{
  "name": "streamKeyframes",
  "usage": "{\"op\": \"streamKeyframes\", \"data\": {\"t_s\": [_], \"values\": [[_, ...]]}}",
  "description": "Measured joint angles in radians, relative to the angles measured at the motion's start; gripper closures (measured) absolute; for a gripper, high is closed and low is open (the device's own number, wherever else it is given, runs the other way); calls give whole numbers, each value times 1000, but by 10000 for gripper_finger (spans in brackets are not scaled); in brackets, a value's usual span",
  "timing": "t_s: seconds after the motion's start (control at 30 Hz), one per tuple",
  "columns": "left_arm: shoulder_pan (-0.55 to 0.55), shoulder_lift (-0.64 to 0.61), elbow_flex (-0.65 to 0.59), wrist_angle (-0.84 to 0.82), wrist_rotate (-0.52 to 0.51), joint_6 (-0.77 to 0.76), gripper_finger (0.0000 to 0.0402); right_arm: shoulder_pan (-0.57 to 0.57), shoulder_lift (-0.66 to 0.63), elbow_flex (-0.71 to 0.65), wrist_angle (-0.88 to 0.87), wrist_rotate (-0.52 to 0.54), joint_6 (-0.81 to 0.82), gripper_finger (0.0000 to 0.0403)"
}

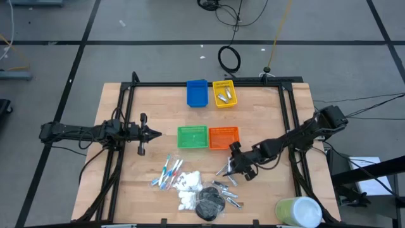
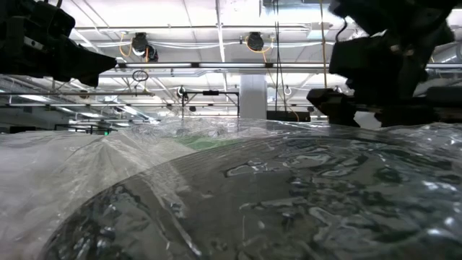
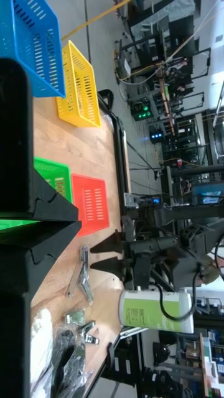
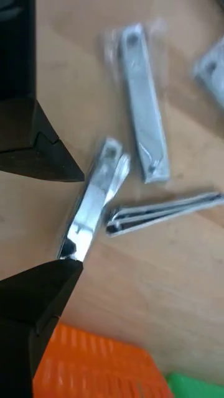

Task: Pick & Place Travel size toiletries
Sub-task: Put the nail cutter into the yellow bin

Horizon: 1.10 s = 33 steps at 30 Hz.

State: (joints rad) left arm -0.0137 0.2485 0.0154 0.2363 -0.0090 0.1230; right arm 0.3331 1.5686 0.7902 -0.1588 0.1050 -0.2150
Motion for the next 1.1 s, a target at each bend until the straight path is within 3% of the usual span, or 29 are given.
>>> {"op": "streamKeyframes", "data": {"t_s": [0.4,0.57,1.1], "values": [[0,0,0,0,0,0,396,-84,8,0,15,-188,-68,200],[0,0,0,0,0,0,396,-84,38,2,-1,-205,-61,200],[0,0,0,0,0,0,396,68,-9,-1,-183,-206,283,200]]}}
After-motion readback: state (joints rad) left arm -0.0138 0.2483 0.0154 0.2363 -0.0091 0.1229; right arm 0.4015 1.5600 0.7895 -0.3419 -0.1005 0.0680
